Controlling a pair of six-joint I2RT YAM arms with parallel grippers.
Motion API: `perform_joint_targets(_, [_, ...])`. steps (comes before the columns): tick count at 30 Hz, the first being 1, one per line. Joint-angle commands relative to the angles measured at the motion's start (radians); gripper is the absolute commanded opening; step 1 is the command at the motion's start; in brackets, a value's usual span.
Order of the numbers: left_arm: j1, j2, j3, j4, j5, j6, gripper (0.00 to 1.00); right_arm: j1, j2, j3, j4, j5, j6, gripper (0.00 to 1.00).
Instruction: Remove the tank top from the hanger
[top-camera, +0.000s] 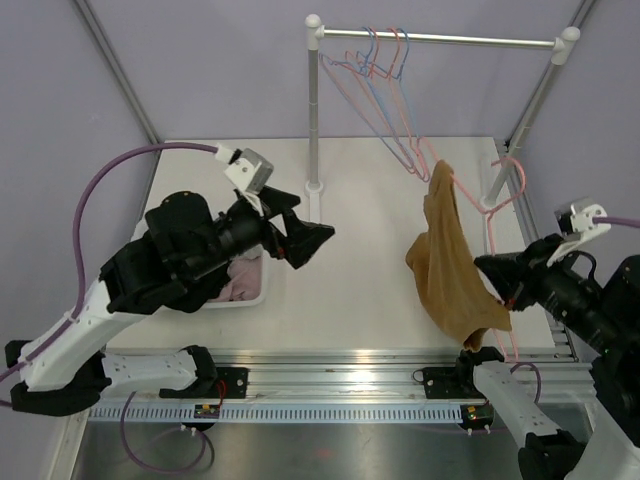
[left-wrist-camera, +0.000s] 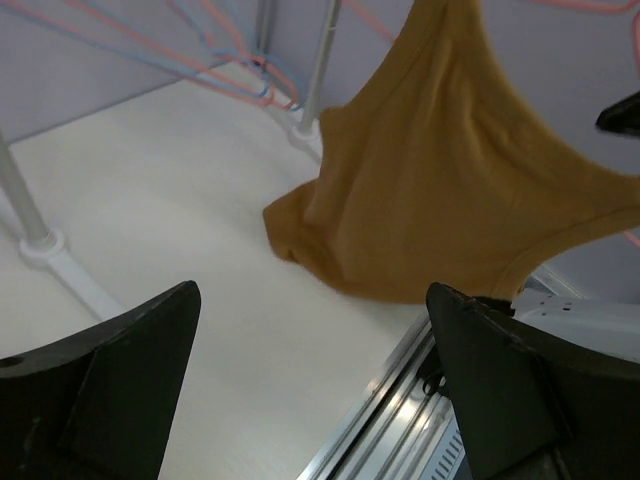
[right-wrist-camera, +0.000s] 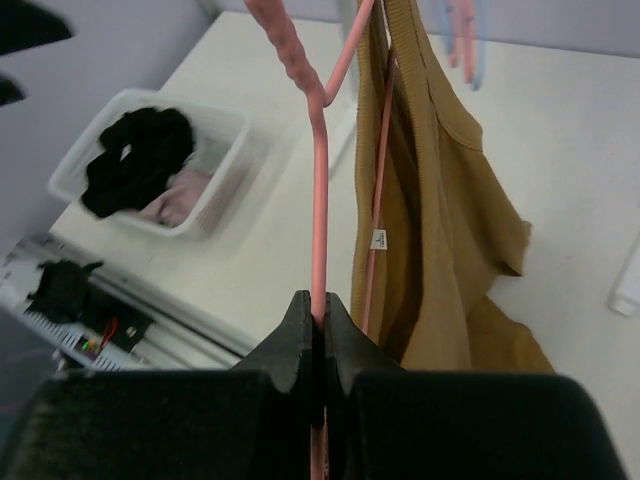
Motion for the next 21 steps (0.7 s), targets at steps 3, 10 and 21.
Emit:
perform_joint_targets(3, [-0.221, 0.162, 0.093, 0.222, -0.186, 0.142, 0.99, 0.114, -0.102, -0.099, 0.081, -0.285, 0.002, 0.00])
perform_joint_targets(10, [-0.273, 0.281, 0.099, 0.336, -0.241, 0.139, 0.96, 0.208, -0.107, -0.135, 0.085, -0.265, 0.006, 0.00])
perform_joint_targets(21, [-0.273, 0.311, 0.032, 0.417, -0.299, 0.141, 0.80, 0.221, -0.057, -0.155, 0.120, -0.357, 0.022, 0.00])
